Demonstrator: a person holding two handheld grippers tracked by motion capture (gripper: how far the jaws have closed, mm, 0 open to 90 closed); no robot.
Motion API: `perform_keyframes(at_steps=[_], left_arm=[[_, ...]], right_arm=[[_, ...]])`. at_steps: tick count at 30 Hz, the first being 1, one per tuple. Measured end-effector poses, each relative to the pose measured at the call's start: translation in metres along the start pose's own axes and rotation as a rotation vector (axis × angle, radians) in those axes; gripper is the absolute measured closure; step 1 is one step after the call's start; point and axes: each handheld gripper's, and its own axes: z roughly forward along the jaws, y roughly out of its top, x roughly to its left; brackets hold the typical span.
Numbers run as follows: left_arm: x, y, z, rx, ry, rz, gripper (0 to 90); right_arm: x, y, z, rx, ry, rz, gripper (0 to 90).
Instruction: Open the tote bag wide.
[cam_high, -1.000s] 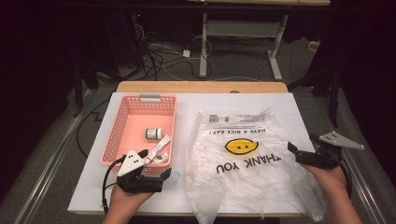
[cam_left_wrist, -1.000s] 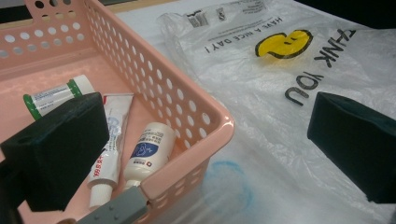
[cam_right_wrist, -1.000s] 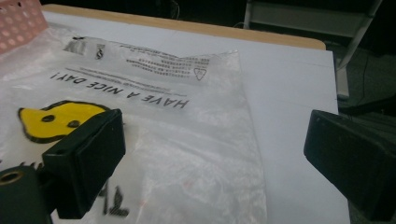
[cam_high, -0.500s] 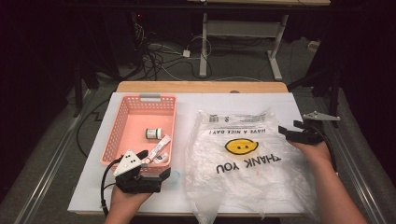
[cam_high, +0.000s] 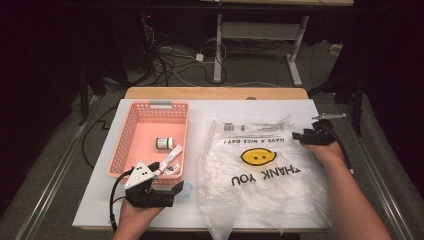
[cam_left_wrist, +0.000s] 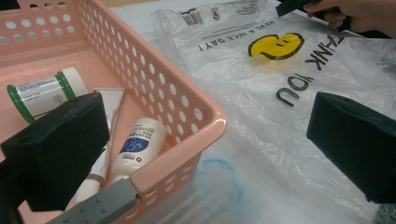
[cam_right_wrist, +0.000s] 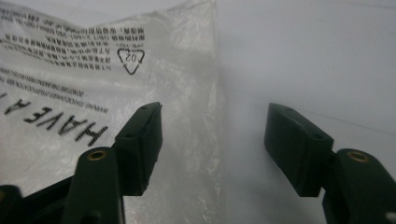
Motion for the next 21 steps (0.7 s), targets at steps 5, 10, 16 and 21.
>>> perform_keyframes(at_steps=[5, 10, 16, 21], left_arm=[[0.001, -0.001, 0.001, 0.018, -0.004, 0.007, 0.0], [0.001, -0.001, 0.001, 0.008, -0.005, 0.0, 0.0], [0.004, -0.003, 0.0, 0.007, -0.002, -0.007, 0.0], [0.004, -0.002, -0.002, -0.006, -0.006, -0.004, 0.0]], right_arm=[[0.0, -0.002, -0.002, 0.004, 0.024, -0.047, 75.0], [0.003, -0.004, -0.004, 0.019, 0.11, -0.034, 90.0], [0.009, -0.001, -0.005, -0.016, 0.075, -0.033, 90.0], [-0.003, 0.004, -0.012, -0.086, -0.015, 0.025, 90.0]])
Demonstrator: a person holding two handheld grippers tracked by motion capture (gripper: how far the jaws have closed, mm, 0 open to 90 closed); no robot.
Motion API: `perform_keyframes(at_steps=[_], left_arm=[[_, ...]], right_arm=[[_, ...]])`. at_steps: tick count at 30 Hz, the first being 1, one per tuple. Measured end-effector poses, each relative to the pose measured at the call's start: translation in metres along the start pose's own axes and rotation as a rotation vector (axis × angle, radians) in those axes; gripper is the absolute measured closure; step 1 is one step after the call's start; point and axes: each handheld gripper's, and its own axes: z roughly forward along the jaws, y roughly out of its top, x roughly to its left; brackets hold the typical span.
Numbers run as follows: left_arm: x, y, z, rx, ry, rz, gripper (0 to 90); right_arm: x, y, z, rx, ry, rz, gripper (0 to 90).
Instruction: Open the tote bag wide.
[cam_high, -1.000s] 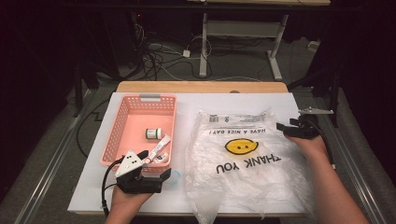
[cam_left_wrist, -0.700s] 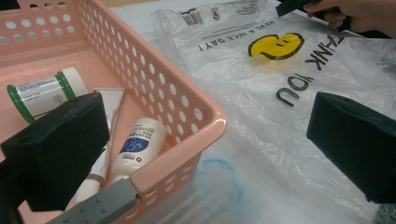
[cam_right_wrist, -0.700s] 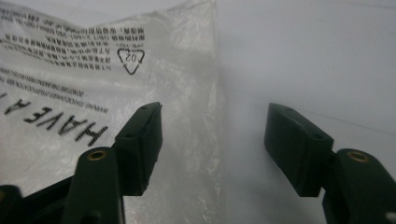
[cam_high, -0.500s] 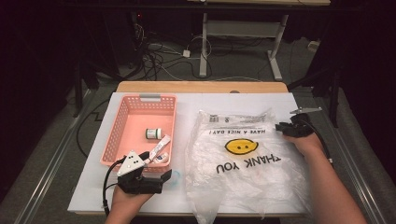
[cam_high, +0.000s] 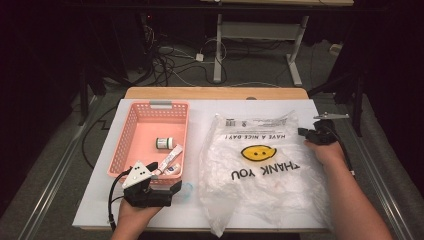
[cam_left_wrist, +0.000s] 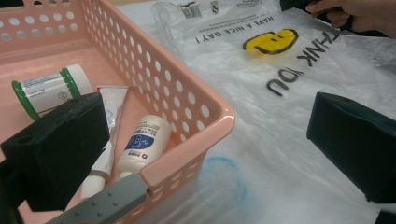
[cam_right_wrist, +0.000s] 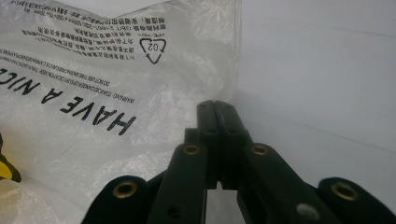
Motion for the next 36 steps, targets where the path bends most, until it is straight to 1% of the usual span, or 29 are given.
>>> perform_keyframes(at_steps=[1, 3, 5, 6, 8, 9, 11, 12, 13, 15, 16, 17, 18, 19, 20, 22, 23, 24, 25, 26, 27, 28, 29, 30, 31, 32, 34, 35, 36], left_arm=[[0.0, 0.0, 0.0, 0.001, -0.001, 0.001, 0.0], [-0.001, 0.0, 0.002, 0.004, -0.004, 0.005, 0.0], [-0.001, 0.001, 0.002, 0.005, -0.008, 0.009, 0.0], [-0.001, 0.001, 0.002, 0.005, -0.008, 0.009, 0.0], [0.0, 0.001, 0.001, -0.001, -0.011, 0.01, 0.0], [0.0, 0.001, 0.001, -0.002, -0.011, 0.01, 0.0], [0.002, 0.0, 0.001, 0.001, -0.011, 0.011, 0.0], [0.002, 0.0, 0.001, 0.001, -0.008, 0.01, 0.0], [0.003, 0.0, 0.001, 0.001, -0.009, 0.008, 0.0], [0.004, 0.0, 0.001, 0.001, -0.009, 0.004, 0.0], [0.004, 0.0, 0.001, -0.007, -0.01, 0.002, 0.0], [0.003, 0.001, 0.0, -0.01, -0.012, 0.006, 0.0], [0.002, 0.002, 0.0, -0.013, -0.013, 0.012, 0.0], [0.002, 0.002, 0.0, -0.013, -0.013, 0.012, 0.0], [-0.001, 0.003, -0.001, -0.02, -0.014, 0.019, 0.0], [-0.002, 0.004, -0.001, -0.02, -0.018, 0.028, 0.0], [-0.003, 0.004, -0.001, -0.022, -0.019, 0.032, 0.0], [-0.003, 0.004, -0.001, -0.021, -0.02, 0.037, 0.0], [-0.003, 0.004, -0.001, -0.021, -0.02, 0.037, 0.0], [-0.003, 0.004, 0.001, -0.017, -0.023, 0.037, 0.0], [-0.003, 0.004, 0.001, -0.017, -0.023, 0.037, 0.0], [-0.002, 0.003, 0.002, -0.014, -0.022, 0.033, 0.0], [-0.002, 0.003, 0.002, -0.012, -0.021, 0.033, 0.0], [-0.002, 0.003, 0.002, -0.012, -0.021, 0.033, 0.0], [-0.002, 0.002, 0.003, -0.011, -0.021, 0.032, 0.0], [-0.003, 0.002, 0.004, -0.004, -0.022, 0.036, 0.0], [-0.004, 0.001, 0.005, 0.0, -0.022, 0.038, 0.0], [-0.004, 0.001, 0.005, 0.002, -0.022, 0.038, 0.0], [-0.005, 0.001, 0.005, 0.002, -0.023, 0.039, 0.0]], right_arm=[[-0.004, 0.001, -0.002, -0.005, -0.02, 0.018, 90.0], [-0.013, 0.003, -0.005, -0.021, -0.068, 0.039, 90.0], [-0.025, 0.006, -0.009, -0.037, -0.1, 0.068, 90.0], [-0.031, 0.006, -0.011, -0.042, -0.125, 0.086, 90.0], [-0.043, 0.006, -0.016, -0.057, -0.157, 0.127, 90.0], [-0.05, 0.004, -0.018, -0.068, -0.171, 0.135, 90.0], [-0.058, 0.0, -0.022, -0.063, -0.193, 0.174, 90.0], [-0.061, -0.003, -0.023, -0.061, -0.195, 0.183, 90.0], [-0.064, -0.004, -0.025, -0.061, -0.192, 0.181, 87.3], [-0.064, -0.005, -0.03, -0.081, -0.183, 0.183, 70.0], [-0.063, -0.004, -0.034, -0.087, -0.181, 0.176, 64.2], [-0.06, -0.003, -0.039, -0.097, -0.187, 0.175, 59.9], [-0.056, -0.003, -0.045, -0.109, -0.19, 0.162, 57.8], [-0.052, -0.004, -0.051, -0.115, -0.182, 0.16, 55.4], [-0.048, -0.006, -0.057, -0.124, -0.179, 0.133, 54.3], [-0.036, -0.014, -0.071, -0.139, -0.165, 0.096, 52.7], [-0.03, -0.02, -0.079, -0.152, -0.147, 0.088, 52.3], [-0.024, -0.027, -0.085, -0.151, -0.133, 0.083, 51.3], [-0.024, -0.027, -0.085, -0.151, -0.133, 0.083, 51.3], [-0.01, -0.042, -0.099, -0.154, -0.129, 0.055, 50.7], [-0.004, -0.049, -0.106, -0.153, -0.115, 0.04, 50.3], [0.003, -0.056, -0.113, -0.152, -0.115, 0.025, 50.1], [0.011, -0.064, -0.121, -0.158, -0.111, 0.021, 49.3], [0.011, -0.064, -0.121, -0.158, -0.111, 0.021, 49.3], [0.018, -0.072, -0.128, -0.169, -0.092, 0.026, 48.5], [0.033, -0.087, -0.142, -0.173, -0.073, 0.031, 45.3], [0.048, -0.102, -0.157, -0.186, -0.059, 0.052, 40.5], [0.054, -0.109, -0.163, -0.187, -0.052, 0.041, 37.0], [0.061, -0.116, -0.17, -0.181, -0.052, 0.044, 34.3]])
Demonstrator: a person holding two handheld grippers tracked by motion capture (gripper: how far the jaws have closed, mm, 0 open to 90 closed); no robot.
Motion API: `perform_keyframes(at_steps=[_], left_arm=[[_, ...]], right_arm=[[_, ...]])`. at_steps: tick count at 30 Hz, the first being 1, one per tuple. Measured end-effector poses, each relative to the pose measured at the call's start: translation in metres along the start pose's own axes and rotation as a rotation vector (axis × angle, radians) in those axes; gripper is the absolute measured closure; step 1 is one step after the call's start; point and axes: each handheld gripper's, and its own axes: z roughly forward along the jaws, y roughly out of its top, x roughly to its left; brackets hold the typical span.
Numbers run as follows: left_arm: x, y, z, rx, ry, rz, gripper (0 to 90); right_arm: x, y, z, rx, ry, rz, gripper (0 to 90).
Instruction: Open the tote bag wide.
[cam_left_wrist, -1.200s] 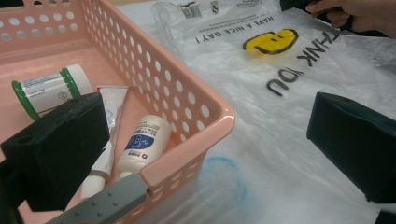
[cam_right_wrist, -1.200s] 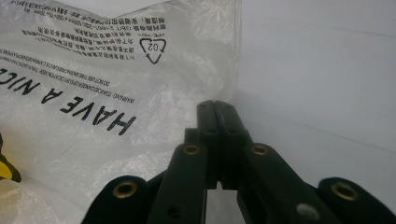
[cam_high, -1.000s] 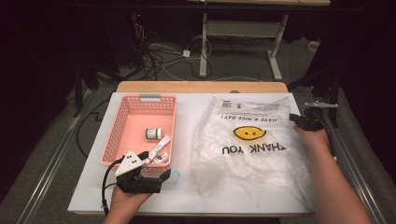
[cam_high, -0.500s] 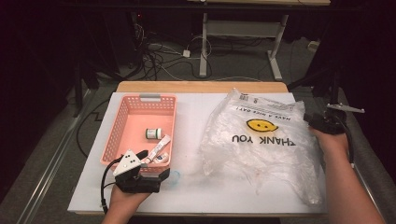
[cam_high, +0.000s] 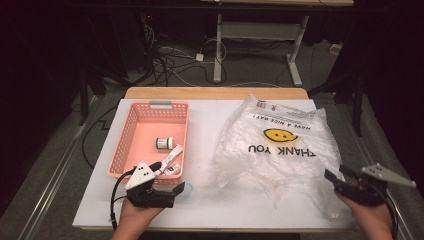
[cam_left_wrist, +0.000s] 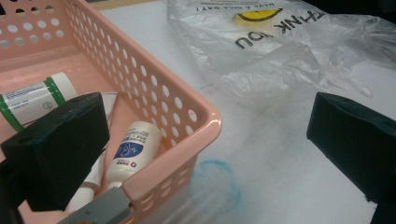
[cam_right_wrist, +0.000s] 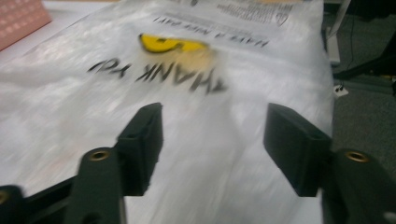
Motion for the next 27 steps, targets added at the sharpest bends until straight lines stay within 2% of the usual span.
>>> perform_keyframes(at_steps=[2, 4, 7, 8, 10, 11, 12, 13, 17, 23, 25, 27], left_arm=[[-0.001, 0.0, 0.0, 0.002, -0.003, 0.006, 0.0], [-0.003, 0.0, 0.0, 0.0, -0.005, 0.01, 0.0], [-0.004, 0.0, 0.0, -0.001, -0.007, 0.011, 0.0], [-0.004, 0.0, 0.001, -0.002, -0.008, 0.011, 0.0], [-0.006, 0.001, 0.002, -0.002, -0.015, 0.018, 0.0], [-0.006, 0.001, 0.002, -0.002, -0.015, 0.018, 0.0], [-0.007, 0.002, 0.002, -0.003, -0.018, 0.02, 0.0], [-0.007, 0.003, 0.002, -0.004, -0.02, 0.022, 0.0], [-0.006, 0.003, 0.002, -0.006, -0.018, 0.019, 0.0], [-0.003, 0.003, 0.0, -0.013, -0.011, 0.014, 0.0], [-0.002, 0.003, -0.001, -0.02, -0.011, 0.009, 0.0], [-0.001, 0.004, -0.002, -0.023, -0.008, 0.008, 0.0]], right_arm=[[0.009, -0.013, -0.016, 0.003, 0.002, 0.017, 31.5], [0.017, -0.025, -0.028, 0.017, -0.002, 0.012, 31.3], [0.028, -0.044, -0.036, 0.064, 0.008, 0.015, 35.0], [0.03, -0.049, -0.037, 0.083, 0.006, 0.009, 44.1], [0.031, -0.053, -0.034, 0.126, 0.033, 0.005, 69.9], [0.031, -0.053, -0.034, 0.126, 0.033, 0.005, 69.9], [0.034, -0.053, -0.027, 0.15, 0.052, -0.007, 85.3], [0.037, -0.053, -0.024, 0.156, 0.059, -0.016, 87.8], [0.055, -0.042, -0.008, 0.153, 0.069, -0.079, 89.7], [0.09, -0.03, 0.015, 0.142, 0.116, -0.163, 89.9], [0.1, -0.027, 0.022, 0.132, 0.135, -0.156, 89.9], [0.109, -0.022, 0.028, 0.121, 0.148, -0.171, 89.9]])
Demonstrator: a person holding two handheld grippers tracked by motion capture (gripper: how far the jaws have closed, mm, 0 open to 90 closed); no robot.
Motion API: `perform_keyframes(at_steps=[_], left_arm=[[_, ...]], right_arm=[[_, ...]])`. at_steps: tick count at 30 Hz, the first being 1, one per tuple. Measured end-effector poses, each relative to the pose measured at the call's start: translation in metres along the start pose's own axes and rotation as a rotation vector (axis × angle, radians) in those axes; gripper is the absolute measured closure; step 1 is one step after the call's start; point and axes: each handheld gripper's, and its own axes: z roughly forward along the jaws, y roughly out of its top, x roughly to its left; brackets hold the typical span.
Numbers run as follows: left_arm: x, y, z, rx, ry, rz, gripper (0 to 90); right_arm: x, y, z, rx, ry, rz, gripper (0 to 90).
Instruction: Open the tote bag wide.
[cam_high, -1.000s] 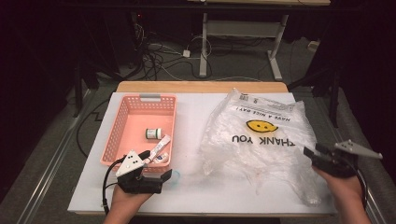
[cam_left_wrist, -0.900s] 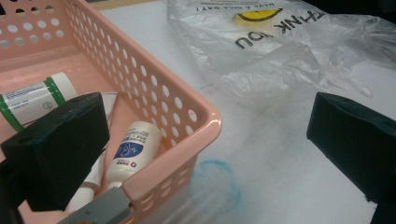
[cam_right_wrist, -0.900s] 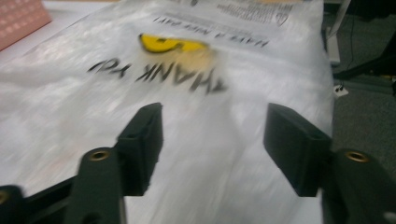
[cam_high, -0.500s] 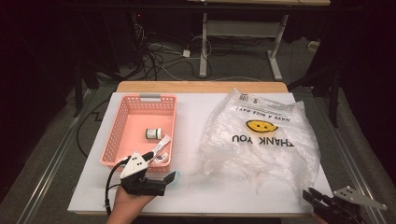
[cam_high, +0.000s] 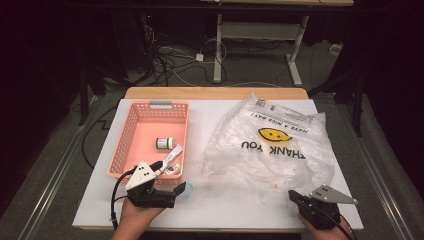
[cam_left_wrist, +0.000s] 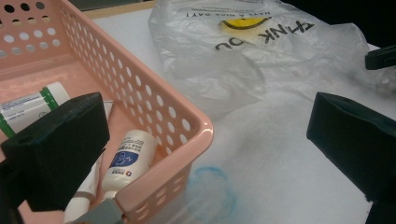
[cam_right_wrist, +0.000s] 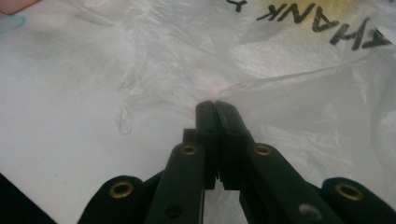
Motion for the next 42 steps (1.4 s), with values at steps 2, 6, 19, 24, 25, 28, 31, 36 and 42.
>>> perform_keyframes(at_steps=[2, 6, 19, 24, 25, 28, 31, 36, 42], left_arm=[[0.0, 0.0, 0.0, -0.002, 0.0, 0.0, 0.0], [0.002, 0.0, -0.001, -0.002, 0.002, -0.001, 0.0], [0.005, -0.001, -0.003, -0.003, 0.005, -0.005, 0.0], [0.003, 0.0, -0.002, -0.005, 0.003, -0.004, 0.0], [0.003, 0.0, -0.002, -0.005, 0.003, -0.004, 0.0], [0.002, 0.0, -0.002, -0.005, 0.002, -0.004, 0.0], [0.002, -0.001, -0.002, -0.005, 0.001, -0.006, 0.0], [0.003, -0.001, -0.003, -0.005, 0.002, -0.004, 0.0], [0.002, -0.001, -0.003, 0.0, 0.005, 0.003, 0.0]], right_arm=[[0.008, 0.007, 0.008, -0.008, 0.011, -0.003, 89.9], [0.024, 0.02, 0.026, -0.023, 0.032, -0.024, 89.8], [0.055, 0.038, 0.02, -0.128, 0.165, -0.052, 71.7], [0.03, 0.039, -0.017, -0.234, 0.125, -0.017, 63.3], [0.021, 0.038, -0.019, -0.239, 0.111, -0.005, 63.3], [-0.008, 0.033, -0.015, -0.203, 0.013, 0.03, 64.3], [-0.038, 0.025, -0.002, -0.159, -0.038, 0.089, 64.5], [-0.08, 0.023, 0.02, -0.091, -0.132, 0.151, 61.0], [-0.13, 0.039, 0.045, -0.078, -0.245, 0.217, 51.6]])
